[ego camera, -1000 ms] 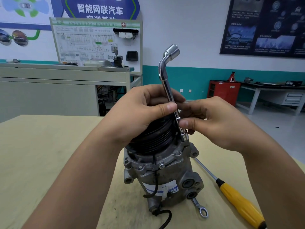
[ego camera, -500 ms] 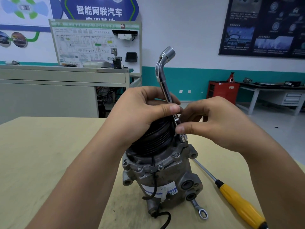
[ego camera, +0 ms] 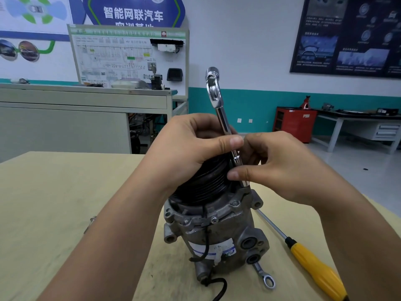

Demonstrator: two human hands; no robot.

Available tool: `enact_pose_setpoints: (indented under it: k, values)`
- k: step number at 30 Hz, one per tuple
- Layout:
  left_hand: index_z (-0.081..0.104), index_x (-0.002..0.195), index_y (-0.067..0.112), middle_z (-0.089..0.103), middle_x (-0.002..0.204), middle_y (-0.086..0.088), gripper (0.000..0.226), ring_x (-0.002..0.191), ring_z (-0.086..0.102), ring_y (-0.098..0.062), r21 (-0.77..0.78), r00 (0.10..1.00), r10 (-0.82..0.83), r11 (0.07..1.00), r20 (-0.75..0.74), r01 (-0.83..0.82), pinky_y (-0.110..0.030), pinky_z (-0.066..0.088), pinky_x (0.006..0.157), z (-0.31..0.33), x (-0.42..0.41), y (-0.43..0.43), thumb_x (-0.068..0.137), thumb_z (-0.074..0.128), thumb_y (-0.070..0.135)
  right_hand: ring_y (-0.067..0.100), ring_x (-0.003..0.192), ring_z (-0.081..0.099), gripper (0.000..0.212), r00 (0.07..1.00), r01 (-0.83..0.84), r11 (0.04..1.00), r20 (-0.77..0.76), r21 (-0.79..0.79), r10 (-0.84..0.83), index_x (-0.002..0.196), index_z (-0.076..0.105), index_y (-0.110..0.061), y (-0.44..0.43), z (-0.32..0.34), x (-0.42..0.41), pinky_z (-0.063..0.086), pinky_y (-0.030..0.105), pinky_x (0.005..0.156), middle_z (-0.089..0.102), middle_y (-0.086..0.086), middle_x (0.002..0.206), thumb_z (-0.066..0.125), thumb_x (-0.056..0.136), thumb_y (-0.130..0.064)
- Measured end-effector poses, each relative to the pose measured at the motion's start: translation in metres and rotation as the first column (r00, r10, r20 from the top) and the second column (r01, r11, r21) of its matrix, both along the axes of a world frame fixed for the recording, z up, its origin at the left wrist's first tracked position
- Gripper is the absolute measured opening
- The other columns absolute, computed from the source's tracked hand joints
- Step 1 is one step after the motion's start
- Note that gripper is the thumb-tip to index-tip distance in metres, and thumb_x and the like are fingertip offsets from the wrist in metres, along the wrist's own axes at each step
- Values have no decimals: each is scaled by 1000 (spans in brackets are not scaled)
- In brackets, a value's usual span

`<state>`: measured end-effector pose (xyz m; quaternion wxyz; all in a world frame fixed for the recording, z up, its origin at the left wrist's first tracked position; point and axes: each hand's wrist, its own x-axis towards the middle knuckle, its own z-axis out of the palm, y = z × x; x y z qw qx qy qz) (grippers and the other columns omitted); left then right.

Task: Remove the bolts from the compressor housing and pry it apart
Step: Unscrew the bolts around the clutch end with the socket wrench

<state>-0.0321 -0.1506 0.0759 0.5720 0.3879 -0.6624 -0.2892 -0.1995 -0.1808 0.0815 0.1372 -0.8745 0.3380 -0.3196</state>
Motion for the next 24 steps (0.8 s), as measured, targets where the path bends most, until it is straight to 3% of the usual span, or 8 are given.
enact_pose_setpoints:
  k: [4, 10, 12, 16, 20, 24]
  values:
    - [77, 81, 31, 76, 84, 3, 16, 82, 72, -10, 15, 995, -92, 996, 26, 91, -21, 55, 77, 0, 5, 0, 65, 75, 36, 14, 64, 61, 23, 998, -60, 997, 18, 55, 59, 81, 67, -9, -4, 0, -3, 50, 38, 64, 67, 3, 70, 74, 71, -29]
    - [74, 98, 23, 75, 98, -3, 23, 91, 72, -15, 56, 967, -248, 966, -54, 251, -20, 54, 77, 0, 9, 1, 79, 62, 17, 10, 62, 58, 16, 992, -124, 988, 28, 93, 122, 89, 70, -6, -10, -1, -8, 43, 21, 56, 69, 9, 78, 72, 77, -16]
    - [72, 97, 23, 75, 99, -4, 18, 92, 71, -15, 49, 969, -243, 968, -39, 244, -22, 54, 79, -1, 8, 0, 85, 62, 14, 4, 58, 54, 13, 991, -130, 987, 29, 90, 128, 87, 71, -6, -11, -1, -9, 40, 17, 53, 68, 8, 77, 71, 78, -15]
    - [71, 88, 23, 76, 93, -3, 16, 85, 72, -14, 33, 981, -190, 981, -27, 191, -22, 55, 77, -2, 5, -2, 83, 59, 14, 9, 57, 54, 13, 990, -138, 987, 9, 88, 138, 91, 72, -6, -13, -1, -10, 42, 20, 50, 70, 9, 83, 68, 81, -14]
    - [70, 85, 23, 76, 85, 0, 21, 82, 73, -13, -4, 995, -91, 996, 32, 91, -20, 55, 76, -3, 4, -4, 90, 59, 6, 3, 53, 59, 7, 992, -124, 989, 32, 85, 122, 79, 70, -20, -11, 0, -11, 45, 15, 50, 67, -5, 67, 68, 82, -13]
    - [69, 83, 22, 76, 82, 3, 13, 81, 73, -12, -18, 999, 3, 1000, 54, -2, -26, 55, 80, -2, 4, -4, 85, 65, 10, -3, 67, 60, 7, 995, -71, 997, -73, 7, 71, 75, 62, -35, -7, 1, -9, 43, 9, 58, 63, -16, 68, 66, 72, -40]
